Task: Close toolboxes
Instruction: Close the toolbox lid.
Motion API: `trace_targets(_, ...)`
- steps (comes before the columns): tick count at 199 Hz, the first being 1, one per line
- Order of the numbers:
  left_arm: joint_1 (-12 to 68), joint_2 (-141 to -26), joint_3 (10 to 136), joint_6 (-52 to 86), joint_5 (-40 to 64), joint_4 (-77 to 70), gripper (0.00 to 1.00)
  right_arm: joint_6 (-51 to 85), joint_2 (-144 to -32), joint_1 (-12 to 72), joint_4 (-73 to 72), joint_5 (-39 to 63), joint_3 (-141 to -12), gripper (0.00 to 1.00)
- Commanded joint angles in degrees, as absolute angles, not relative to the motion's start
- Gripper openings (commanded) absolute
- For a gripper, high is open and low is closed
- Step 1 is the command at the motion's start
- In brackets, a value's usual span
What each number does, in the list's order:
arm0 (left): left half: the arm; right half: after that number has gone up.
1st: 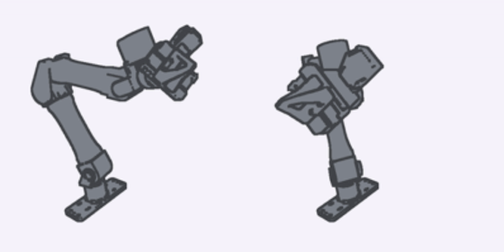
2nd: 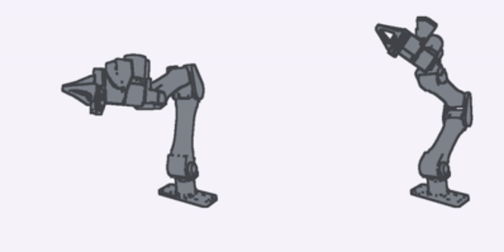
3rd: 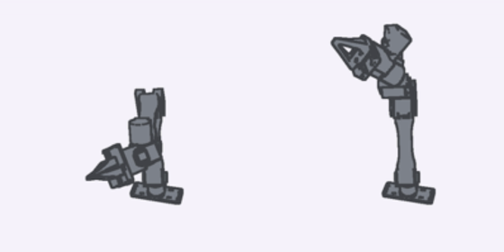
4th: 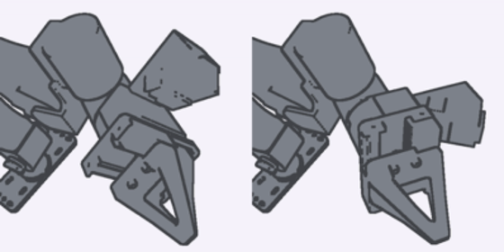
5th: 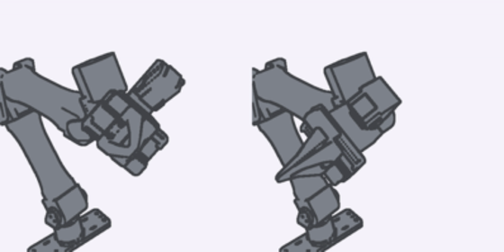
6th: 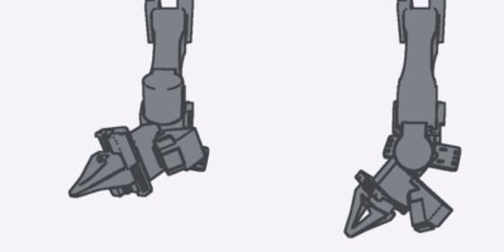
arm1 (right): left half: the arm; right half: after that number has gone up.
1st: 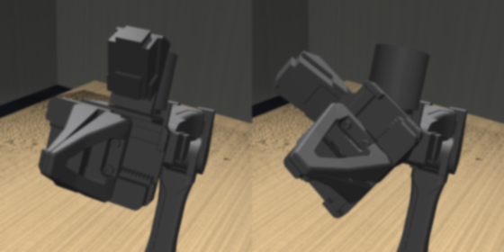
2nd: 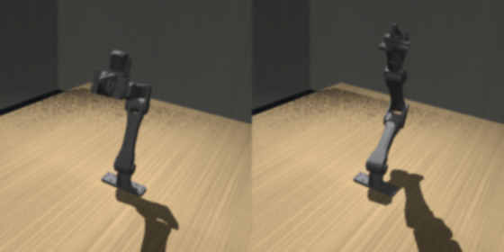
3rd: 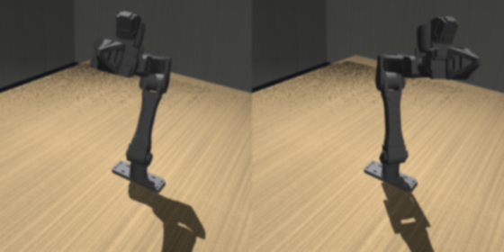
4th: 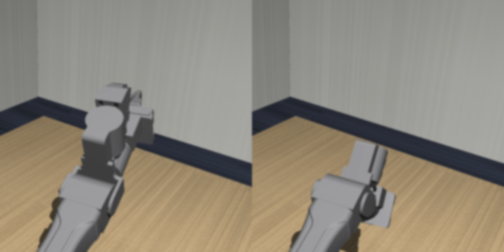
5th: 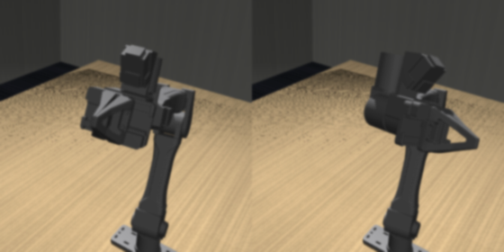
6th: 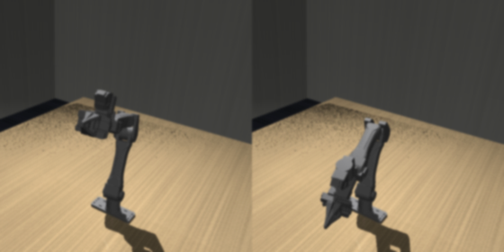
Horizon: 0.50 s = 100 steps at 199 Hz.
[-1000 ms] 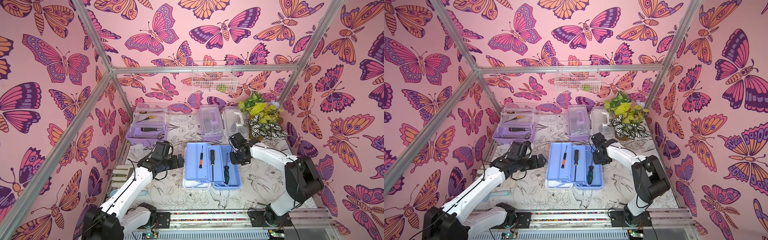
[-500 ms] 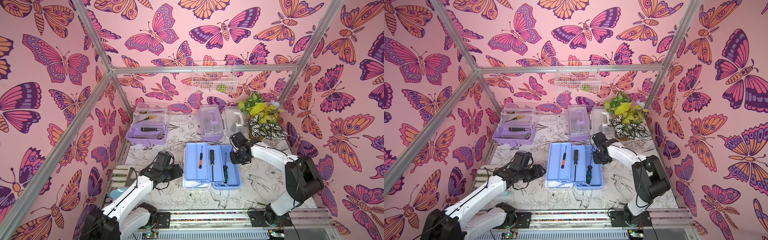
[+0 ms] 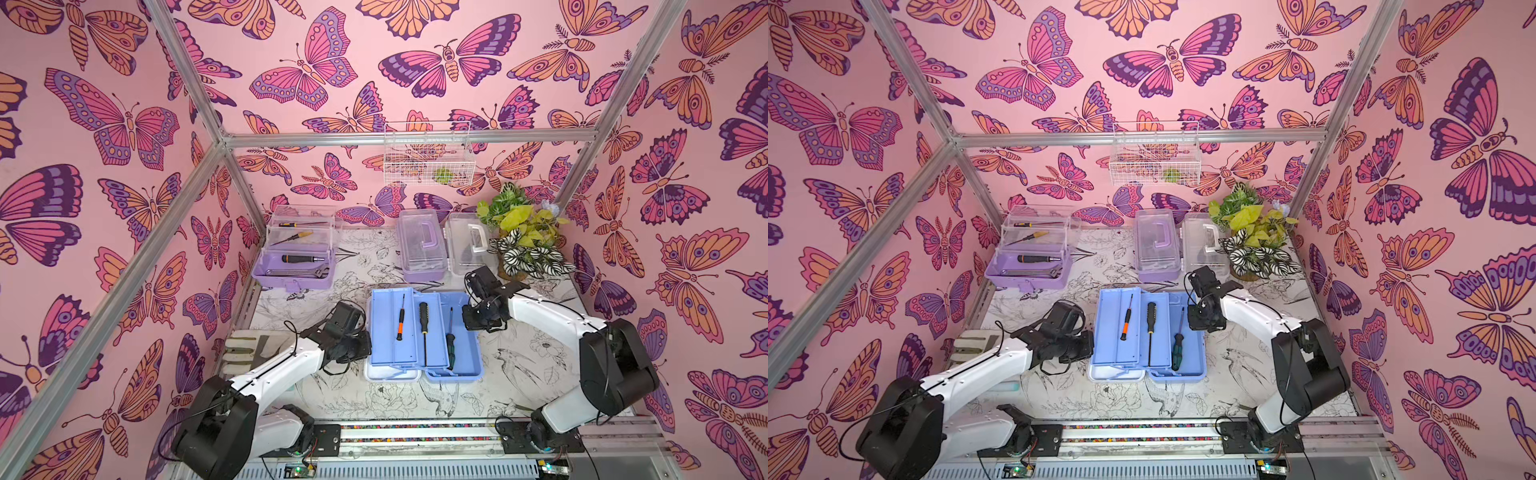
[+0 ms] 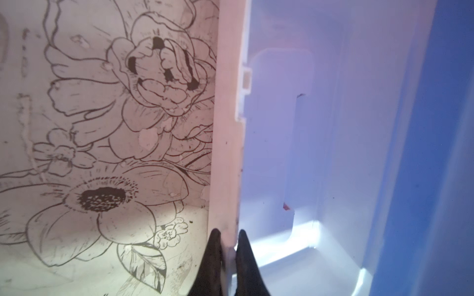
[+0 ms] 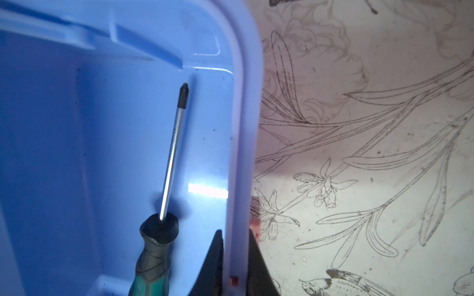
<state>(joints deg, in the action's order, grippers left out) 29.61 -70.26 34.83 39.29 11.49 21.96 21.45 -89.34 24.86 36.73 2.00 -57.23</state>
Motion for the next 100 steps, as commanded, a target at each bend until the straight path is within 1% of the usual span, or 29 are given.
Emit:
trace_targets(1, 30.41, -70.32, 37.53, 37.64, 8.53, 25.56, 0.02, 24.16, -87.2, 25.32, 35.59, 10.42, -56.87, 0.01)
trace_targets(11, 30.52, -69.99, 39.0, 36.56, 7.18, 28.5, 0.0, 25.03, -86.86, 24.73, 35.63, 11.47, -56.7, 0.08)
trace_targets(23, 30.71, -69.49, 41.0, 35.03, 5.19, 32.1, 0.0, 25.82, -86.21, 23.66, 35.4, 13.39, -56.39, 0.17)
trace_targets(60, 30.98, -66.61, 45.79, 32.71, 0.33, 39.39, 0.0, 25.46, -80.87, 18.58, 36.91, 17.19, -54.4, 0.33)
trace_targets(79, 31.08, -66.01, 48.1, 32.02, -0.24, 40.95, 0.0, 25.45, -78.39, 16.39, 37.0, 19.89, -53.1, 0.34)
trace_targets(100, 31.55, -66.56, 51.21, 31.04, -1.11, 43.44, 0.0, 25.34, -78.33, 16.17, 36.6, 20.74, -52.48, 0.32)
